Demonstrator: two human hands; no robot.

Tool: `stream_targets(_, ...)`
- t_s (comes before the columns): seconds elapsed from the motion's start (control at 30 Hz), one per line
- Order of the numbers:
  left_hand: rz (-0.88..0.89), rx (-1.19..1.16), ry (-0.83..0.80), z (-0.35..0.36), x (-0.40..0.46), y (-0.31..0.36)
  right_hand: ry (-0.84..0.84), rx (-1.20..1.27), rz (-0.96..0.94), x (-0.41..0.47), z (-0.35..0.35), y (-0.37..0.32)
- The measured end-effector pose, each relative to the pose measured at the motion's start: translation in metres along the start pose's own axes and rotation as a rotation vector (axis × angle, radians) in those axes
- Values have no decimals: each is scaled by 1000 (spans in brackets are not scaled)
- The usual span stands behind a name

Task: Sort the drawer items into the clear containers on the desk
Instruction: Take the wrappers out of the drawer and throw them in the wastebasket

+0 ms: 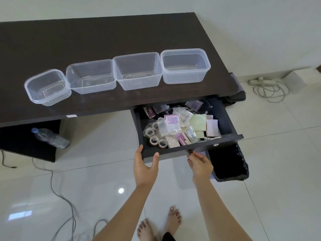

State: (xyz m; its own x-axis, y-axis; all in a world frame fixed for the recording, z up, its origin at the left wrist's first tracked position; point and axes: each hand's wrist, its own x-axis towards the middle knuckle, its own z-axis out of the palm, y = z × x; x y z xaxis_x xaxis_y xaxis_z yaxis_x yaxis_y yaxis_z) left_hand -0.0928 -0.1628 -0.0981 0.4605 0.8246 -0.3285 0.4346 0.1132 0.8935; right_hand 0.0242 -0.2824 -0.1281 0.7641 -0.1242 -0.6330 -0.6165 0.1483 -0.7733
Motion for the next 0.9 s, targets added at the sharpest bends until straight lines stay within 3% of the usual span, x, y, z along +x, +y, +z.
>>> stream_targets(0.47,-20,107,-78,-18,-33,-12,-12,-15,51,-17,-36,22)
stream_targets(0.67,-39,155,-125,-25,-31,-5,-29,-107,-90,-29,-40,19)
stream_targets(0.77,-64,201,-161,-26,-31,4,45,-168,-123,-44,-40,11)
stream_targets(0.9,-66,290,-184,-26,-32,21,130,-266,-363,-64,-33,-10)
